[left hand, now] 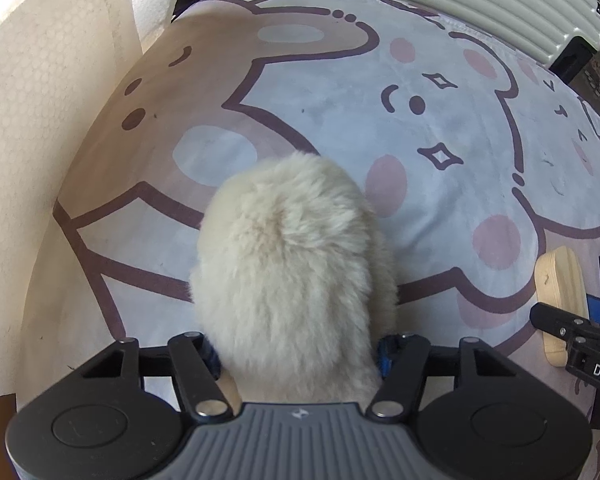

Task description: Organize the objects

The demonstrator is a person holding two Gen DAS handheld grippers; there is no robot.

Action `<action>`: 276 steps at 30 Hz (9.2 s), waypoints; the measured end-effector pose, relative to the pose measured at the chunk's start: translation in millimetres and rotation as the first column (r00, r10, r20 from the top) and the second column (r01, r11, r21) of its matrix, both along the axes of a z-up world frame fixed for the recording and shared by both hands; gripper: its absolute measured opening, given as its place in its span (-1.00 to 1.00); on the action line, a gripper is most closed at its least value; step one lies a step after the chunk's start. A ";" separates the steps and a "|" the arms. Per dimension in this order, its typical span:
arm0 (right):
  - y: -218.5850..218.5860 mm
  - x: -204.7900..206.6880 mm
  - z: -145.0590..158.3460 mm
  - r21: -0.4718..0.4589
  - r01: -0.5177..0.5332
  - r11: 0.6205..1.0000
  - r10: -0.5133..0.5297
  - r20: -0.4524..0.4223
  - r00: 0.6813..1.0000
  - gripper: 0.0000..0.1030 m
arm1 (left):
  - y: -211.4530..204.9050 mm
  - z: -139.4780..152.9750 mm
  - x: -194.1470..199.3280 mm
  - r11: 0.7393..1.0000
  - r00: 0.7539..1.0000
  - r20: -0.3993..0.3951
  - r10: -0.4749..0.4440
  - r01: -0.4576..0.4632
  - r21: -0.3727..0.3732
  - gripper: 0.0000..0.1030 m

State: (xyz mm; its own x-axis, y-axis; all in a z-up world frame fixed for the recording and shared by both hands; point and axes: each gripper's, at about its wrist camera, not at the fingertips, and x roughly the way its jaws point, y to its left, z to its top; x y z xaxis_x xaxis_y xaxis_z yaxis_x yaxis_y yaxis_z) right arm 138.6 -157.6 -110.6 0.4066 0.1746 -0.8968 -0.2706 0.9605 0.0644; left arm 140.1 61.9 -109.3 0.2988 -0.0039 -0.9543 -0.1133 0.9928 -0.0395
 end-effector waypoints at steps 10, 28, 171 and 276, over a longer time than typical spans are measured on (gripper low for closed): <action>1.3 -3.0 6.9 0.009 0.012 1.000 -0.012 0.013 1.000 -0.14 | -3.5 15.3 -3.2 1.000 1.000 0.013 -0.020 0.020 0.007 -0.07; -7.0 -34.7 56.6 0.028 0.033 0.999 -0.036 0.120 0.992 -0.14 | -30.3 78.4 -28.5 0.994 0.981 0.163 -0.101 0.093 0.058 -0.11; -237.8 -64.1 59.7 -0.003 0.329 0.944 -0.316 0.276 0.908 0.03 | -340.5 -2.5 -24.6 0.031 0.000 0.061 -0.998 0.858 0.513 0.35; -216.7 -171.5 126.6 -0.013 0.498 0.867 -0.475 0.277 0.835 1.00 | -206.7 107.6 -88.0 0.904 0.855 0.316 -0.412 0.426 0.027 1.00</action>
State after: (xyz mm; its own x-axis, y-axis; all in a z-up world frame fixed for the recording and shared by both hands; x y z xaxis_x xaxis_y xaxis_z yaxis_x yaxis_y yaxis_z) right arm -32.9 -374.3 16.0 0.6362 -0.1756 -0.7513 0.2373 0.9711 -0.0260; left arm 52.1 -144.8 -1.7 0.5372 -0.2325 -0.8108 0.3375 0.9402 -0.0461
